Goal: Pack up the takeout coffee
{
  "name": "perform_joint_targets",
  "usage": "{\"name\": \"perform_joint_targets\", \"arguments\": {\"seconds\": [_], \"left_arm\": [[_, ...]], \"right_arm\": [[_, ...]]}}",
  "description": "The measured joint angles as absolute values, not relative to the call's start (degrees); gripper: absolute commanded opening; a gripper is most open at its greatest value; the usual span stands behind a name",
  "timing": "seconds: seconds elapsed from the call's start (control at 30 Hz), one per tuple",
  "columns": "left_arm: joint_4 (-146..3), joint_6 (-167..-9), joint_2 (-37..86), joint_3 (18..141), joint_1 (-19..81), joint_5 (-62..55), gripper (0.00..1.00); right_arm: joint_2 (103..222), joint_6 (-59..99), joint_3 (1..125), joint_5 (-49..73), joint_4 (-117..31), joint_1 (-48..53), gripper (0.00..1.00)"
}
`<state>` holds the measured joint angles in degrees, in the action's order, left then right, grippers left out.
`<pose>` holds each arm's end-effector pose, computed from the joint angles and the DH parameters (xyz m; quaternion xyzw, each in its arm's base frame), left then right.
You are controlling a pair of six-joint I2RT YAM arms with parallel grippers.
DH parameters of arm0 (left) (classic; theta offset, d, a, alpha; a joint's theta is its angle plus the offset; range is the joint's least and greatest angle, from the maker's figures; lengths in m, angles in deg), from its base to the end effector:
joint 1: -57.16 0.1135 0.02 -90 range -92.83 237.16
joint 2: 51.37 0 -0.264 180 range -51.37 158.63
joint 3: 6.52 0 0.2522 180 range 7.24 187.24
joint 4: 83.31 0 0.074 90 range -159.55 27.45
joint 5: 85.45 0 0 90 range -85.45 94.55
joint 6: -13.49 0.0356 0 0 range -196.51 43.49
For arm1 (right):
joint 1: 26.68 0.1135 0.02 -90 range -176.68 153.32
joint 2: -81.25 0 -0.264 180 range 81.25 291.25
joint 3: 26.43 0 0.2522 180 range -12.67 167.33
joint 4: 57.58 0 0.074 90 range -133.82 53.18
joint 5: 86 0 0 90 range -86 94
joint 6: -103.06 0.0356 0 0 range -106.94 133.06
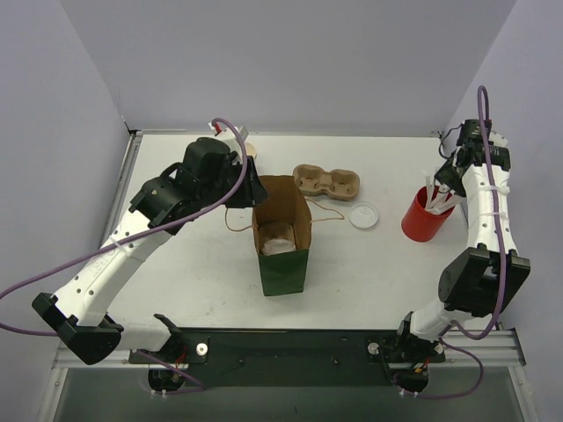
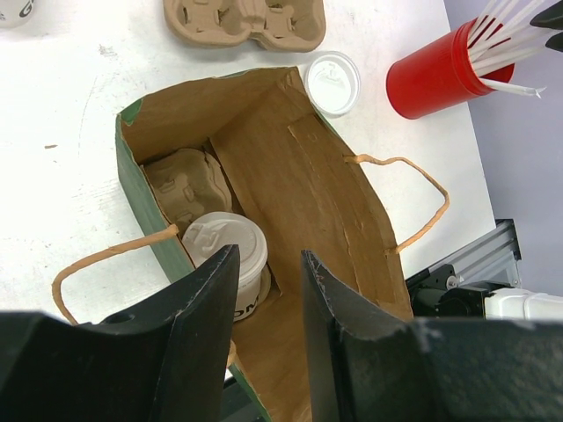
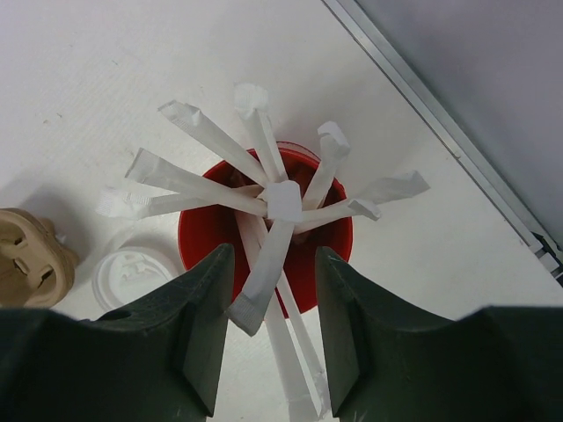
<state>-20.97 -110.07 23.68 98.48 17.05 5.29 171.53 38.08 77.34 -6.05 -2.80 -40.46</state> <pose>0.2014 -0.1691 0.4358 0.0470 0.8750 -0.2843 0.3890 0.3370 -0.0890 0.3644 0.3355 0.8440 -0.0392 0.4166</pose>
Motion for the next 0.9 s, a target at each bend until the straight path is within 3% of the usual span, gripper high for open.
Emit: {"name": "perform_joint_targets", "arguments": {"seconds": [0.2,0.6,0.9], "left_arm": [[-21.0,-110.1,23.7,98.5,17.3,5.3,0.44],[-21.0,-110.1,23.7,98.5,17.6,5.1,0.44],[-21.0,-110.1,23.7,98.5,18.1,5.0,0.44]], "right_arm": [[173.0,37.4,77.6,-6.7,-2.7,-40.1,0.28],[173.9,34.7,80.1,-8.3,-1.3,-39.5,0.0],[174.2,33.7,83.3,-9.1,2.4,-38.3,0.0]]}}
